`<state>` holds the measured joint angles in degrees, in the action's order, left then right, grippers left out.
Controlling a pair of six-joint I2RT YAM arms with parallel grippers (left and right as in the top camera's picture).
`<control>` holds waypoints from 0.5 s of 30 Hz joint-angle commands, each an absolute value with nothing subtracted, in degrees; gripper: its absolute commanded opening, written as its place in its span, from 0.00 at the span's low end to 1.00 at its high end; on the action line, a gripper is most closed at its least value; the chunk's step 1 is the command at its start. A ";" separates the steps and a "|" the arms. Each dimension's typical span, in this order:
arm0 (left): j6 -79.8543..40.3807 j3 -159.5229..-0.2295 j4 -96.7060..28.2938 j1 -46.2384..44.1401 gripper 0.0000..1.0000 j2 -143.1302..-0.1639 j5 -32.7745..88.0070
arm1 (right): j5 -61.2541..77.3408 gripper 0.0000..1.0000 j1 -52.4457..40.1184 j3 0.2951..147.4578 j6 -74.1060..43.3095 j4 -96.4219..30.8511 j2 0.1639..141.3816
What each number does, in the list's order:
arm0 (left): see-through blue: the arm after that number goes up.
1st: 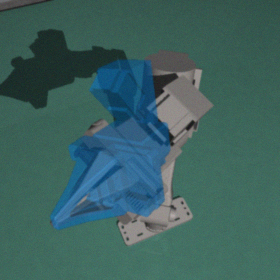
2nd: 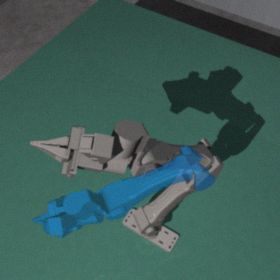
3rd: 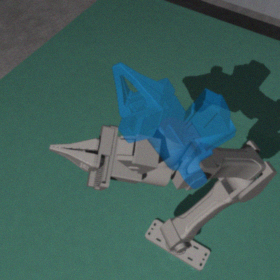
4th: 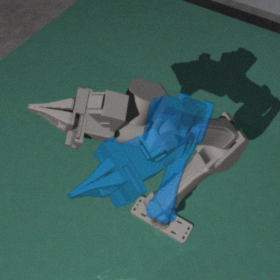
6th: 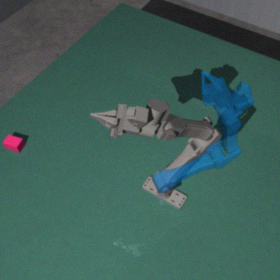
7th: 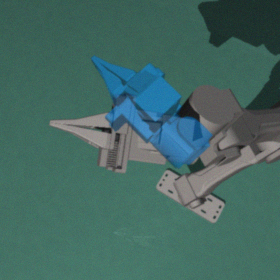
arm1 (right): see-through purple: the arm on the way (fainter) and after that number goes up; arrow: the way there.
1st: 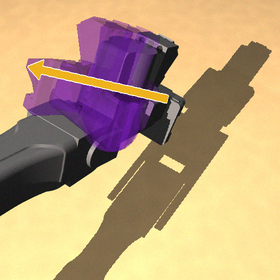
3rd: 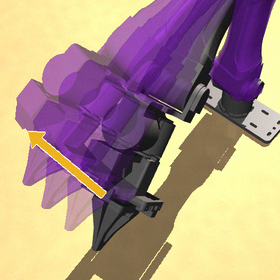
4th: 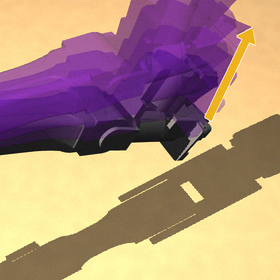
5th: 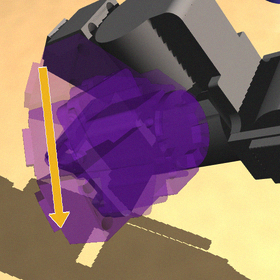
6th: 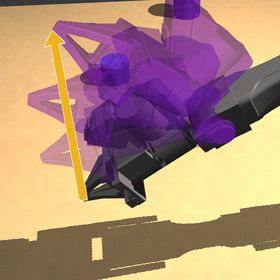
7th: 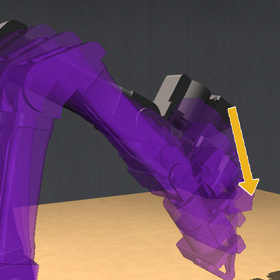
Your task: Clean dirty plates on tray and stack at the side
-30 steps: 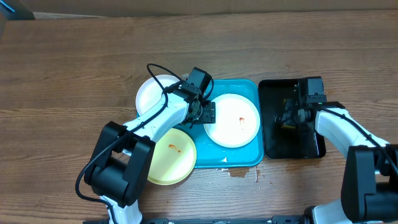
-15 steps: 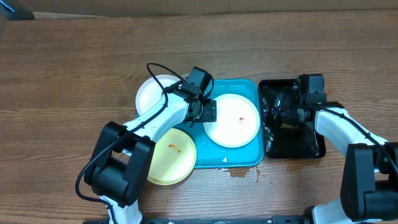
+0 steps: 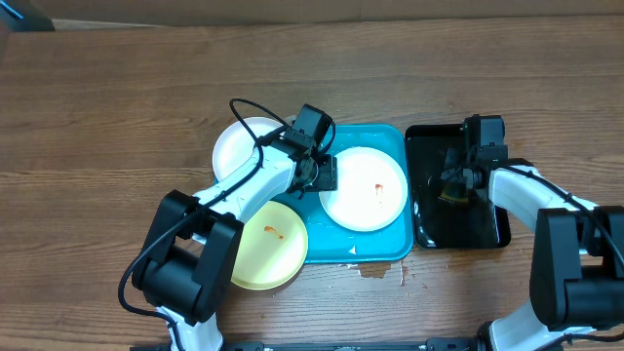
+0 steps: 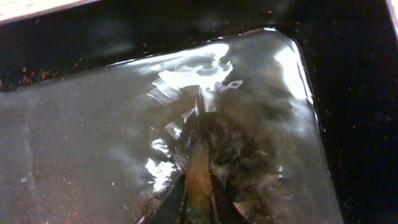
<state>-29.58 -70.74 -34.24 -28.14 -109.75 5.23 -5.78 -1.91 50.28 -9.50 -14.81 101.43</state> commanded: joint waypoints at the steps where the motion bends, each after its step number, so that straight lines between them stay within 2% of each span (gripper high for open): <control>1: -29.85 -70.11 -34.02 -28.53 0.26 -110.37 4.47 | -1.74 0.04 -1.85 50.78 -8.45 -16.23 102.61; 2: -29.85 -70.11 -34.00 -28.56 0.19 -110.37 4.47 | 0.03 0.04 -1.87 51.13 -8.43 -16.67 102.19; 3: -29.85 -70.11 -34.00 -28.56 0.19 -110.37 4.47 | 1.76 0.10 -1.87 51.53 -8.43 -17.23 101.65; 4: -29.85 -70.11 -34.00 -28.56 0.27 -110.37 4.47 | 3.36 0.23 -1.87 51.92 -8.43 -17.98 100.99; 5: -29.85 -70.11 -33.98 -28.56 0.40 -110.37 4.47 | 4.60 0.39 -1.87 52.25 -8.43 -18.83 100.38; 6: -29.85 -70.11 -33.95 -28.53 0.54 -110.37 4.49 | 5.50 0.46 -1.87 52.51 -8.45 -19.70 99.79; 9: -29.82 -70.11 -33.98 -28.56 0.61 -110.37 4.47 | 5.65 0.47 -1.85 52.75 -8.40 -22.15 98.15; 13: -29.82 -70.11 -33.52 -28.56 0.63 -110.37 4.45 | 4.91 0.47 -1.74 52.75 -8.43 -26.39 96.20; 15: -29.82 -70.11 -33.08 -28.56 0.59 -110.37 4.47 | 4.58 0.48 -1.74 52.75 -8.45 -28.12 95.88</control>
<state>-30.00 -70.74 -33.58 -28.14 -109.75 5.26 4.10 -1.91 51.96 -8.56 -27.27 98.21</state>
